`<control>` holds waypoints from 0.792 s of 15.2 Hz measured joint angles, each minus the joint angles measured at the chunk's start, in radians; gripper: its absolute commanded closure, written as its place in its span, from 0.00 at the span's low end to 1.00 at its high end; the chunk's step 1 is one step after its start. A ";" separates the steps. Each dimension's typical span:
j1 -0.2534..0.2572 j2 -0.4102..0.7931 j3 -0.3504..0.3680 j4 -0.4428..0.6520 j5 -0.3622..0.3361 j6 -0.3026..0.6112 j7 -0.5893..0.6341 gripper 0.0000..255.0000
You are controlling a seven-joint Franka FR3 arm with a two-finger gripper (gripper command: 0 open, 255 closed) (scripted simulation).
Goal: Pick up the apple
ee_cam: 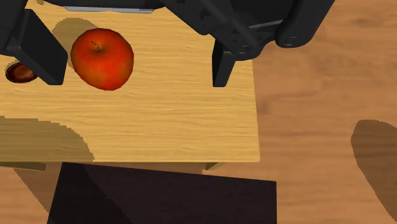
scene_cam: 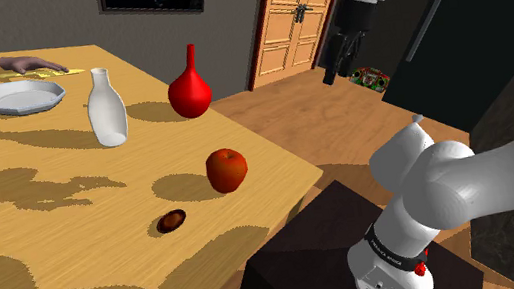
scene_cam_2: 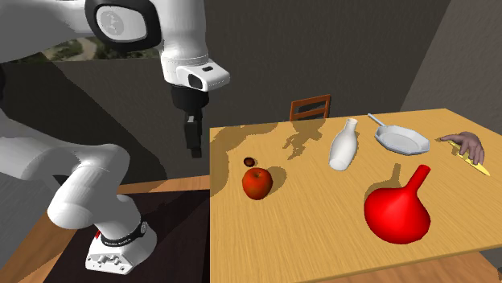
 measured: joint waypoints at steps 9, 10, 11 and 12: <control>-0.012 0.242 0.091 0.034 0.102 0.098 0.208 0.00; -0.012 0.284 0.105 0.044 0.118 0.116 0.241 0.00; -0.012 0.320 0.117 0.051 0.131 0.130 0.271 0.00; -0.014 0.360 0.125 0.065 0.142 0.143 0.297 0.00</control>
